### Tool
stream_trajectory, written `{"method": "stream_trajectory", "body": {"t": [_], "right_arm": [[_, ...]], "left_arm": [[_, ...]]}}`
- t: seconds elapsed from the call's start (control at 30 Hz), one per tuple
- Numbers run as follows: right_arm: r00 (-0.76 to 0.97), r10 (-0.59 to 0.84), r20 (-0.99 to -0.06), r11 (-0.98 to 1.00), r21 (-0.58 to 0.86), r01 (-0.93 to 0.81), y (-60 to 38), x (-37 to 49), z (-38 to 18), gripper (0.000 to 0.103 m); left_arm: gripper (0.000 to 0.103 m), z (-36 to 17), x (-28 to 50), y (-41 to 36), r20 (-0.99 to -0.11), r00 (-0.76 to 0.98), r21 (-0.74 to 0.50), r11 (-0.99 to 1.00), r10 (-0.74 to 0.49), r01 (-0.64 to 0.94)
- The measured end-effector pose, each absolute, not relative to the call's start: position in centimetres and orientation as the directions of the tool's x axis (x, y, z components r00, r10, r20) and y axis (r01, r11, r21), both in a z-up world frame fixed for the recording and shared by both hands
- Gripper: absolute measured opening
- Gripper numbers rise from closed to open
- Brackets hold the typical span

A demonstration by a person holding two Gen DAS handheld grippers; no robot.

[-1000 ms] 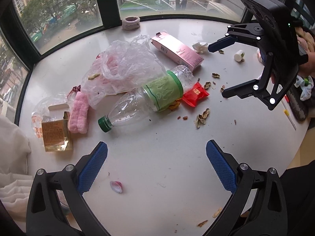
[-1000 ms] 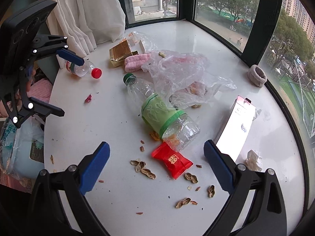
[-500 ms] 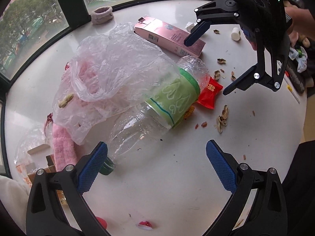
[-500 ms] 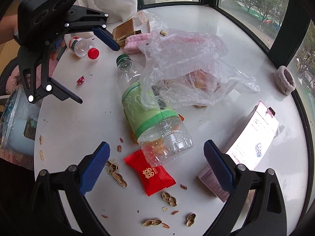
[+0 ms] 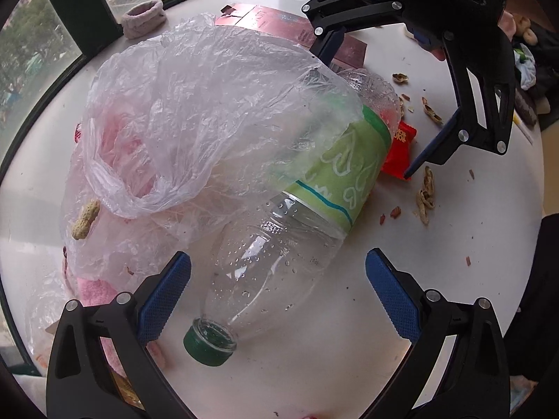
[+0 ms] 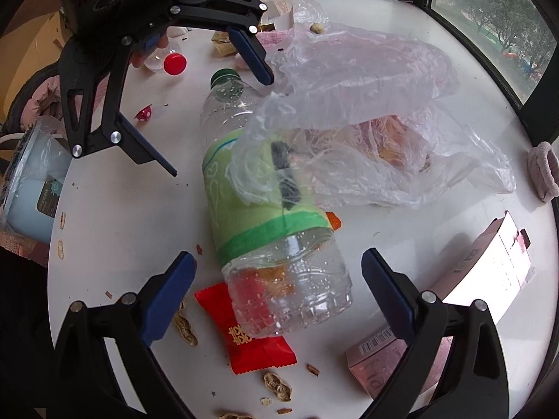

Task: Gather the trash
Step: 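Close the left tool on the bottle while the right tool also grips it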

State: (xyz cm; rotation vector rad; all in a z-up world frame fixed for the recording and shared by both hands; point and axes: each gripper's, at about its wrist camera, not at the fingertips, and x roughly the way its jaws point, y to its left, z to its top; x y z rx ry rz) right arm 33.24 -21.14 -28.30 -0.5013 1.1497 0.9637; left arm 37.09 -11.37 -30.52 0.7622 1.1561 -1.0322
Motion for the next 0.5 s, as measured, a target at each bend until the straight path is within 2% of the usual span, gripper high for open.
{"method": "stream_trajectory", "body": {"t": [0.13, 0.2, 0.33, 0.37, 0.5], "right_arm": [[0.081, 0.383, -0.92, 0.521, 0.143, -0.842, -21.0, 33.6, -28.4, 0.092], [0.073, 0.385, -0.92, 0.517, 0.15, -0.843, -20.9, 33.8, -28.4, 0.083], [0.06, 0.377, -0.924, 0.507, 0.151, -0.849, -20.8, 33.8, -28.6, 0.07], [0.06, 0.374, -0.926, 0.503, 0.148, -0.852, -20.6, 33.7, -28.5, 0.07], [0.06, 0.371, -0.927, 0.49, 0.14, -0.86, -20.3, 33.1, -27.8, 0.069]], "left_arm": [[0.097, -31.6, 37.6, -11.4, -0.97, 0.045, -0.04, 0.342, -0.239, 0.939], [0.097, -31.9, 37.6, -11.4, -0.97, 0.033, -0.05, 0.331, -0.241, 0.942], [0.08, -32.5, 37.4, -11.6, -0.973, 0.028, -0.049, 0.324, -0.229, 0.945], [0.078, -32.4, 37.3, -11.5, -0.973, 0.033, -0.044, 0.328, -0.228, 0.944], [0.077, -31.9, 37.1, -11.4, -0.972, 0.028, -0.052, 0.33, -0.233, 0.943]]}}
